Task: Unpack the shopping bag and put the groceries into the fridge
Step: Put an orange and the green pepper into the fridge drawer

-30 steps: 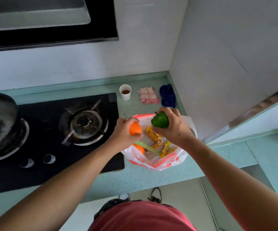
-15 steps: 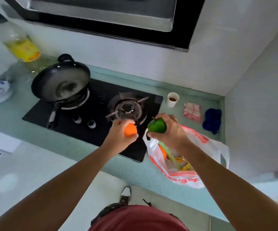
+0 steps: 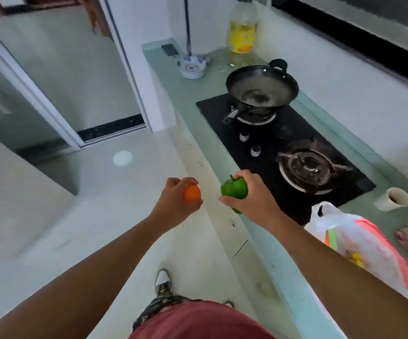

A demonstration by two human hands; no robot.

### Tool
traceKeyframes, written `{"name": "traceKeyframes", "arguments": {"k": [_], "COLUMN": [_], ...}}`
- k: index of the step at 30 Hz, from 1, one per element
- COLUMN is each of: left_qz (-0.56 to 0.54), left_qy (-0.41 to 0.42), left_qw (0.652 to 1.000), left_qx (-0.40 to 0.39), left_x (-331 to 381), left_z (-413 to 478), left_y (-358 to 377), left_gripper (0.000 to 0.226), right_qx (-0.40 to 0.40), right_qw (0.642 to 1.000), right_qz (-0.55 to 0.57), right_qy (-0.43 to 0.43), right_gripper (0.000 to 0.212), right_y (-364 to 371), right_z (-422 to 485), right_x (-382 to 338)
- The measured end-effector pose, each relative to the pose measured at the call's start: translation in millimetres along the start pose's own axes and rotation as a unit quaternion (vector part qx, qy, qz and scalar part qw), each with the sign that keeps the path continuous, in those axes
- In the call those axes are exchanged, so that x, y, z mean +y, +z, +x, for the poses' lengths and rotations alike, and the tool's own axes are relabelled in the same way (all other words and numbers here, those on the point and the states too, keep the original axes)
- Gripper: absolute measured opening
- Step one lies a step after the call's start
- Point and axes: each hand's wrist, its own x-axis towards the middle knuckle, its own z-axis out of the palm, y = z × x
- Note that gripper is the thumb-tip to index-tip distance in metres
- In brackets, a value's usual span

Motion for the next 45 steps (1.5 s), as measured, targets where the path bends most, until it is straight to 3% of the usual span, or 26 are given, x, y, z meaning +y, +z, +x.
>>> {"name": "traceKeyframes", "arguments": {"k": [10,19,26,35,45], "left_qz": [-0.054,-0.035,-0.04,-0.047,-0.021], "left_qy": [-0.151,-0.231,-0.282,-0.305,-0.307], "left_qw": [0.969,0.926,0.89,0.862,0.852], "left_qx": [0.186,0.297,0.357,0.402,0.424], "left_x": [-150.6,-304.3,-374.3,-437.1,-498.8], "left_z": [-144.0,-289.8,-367.5,-367.0,-260.6], "left_y": [-147.1,-283.6,-355.1,-428.3,-557.0], "left_gripper": [0.052,0.053,0.053,0.05,0.051], "right_qx": [-0.166,-0.251,-0.31,-0.336,-0.333], "right_qw": [0.97,0.922,0.884,0.861,0.858], "right_qz": [-0.036,-0.05,-0.048,-0.039,0.026], "right_qy": [-0.173,-0.292,-0.345,-0.38,-0.391], "right_gripper": [0.063,0.06,0.058,0.056,0.053], "right_y": [181.4,368.7,470.7,548.1,624.7], "right_z": [0.2,-47.1,-73.8,-41.4,96.5], "right_x": [-179.2,-351.0,-441.8,-516.3,-628.8]}}
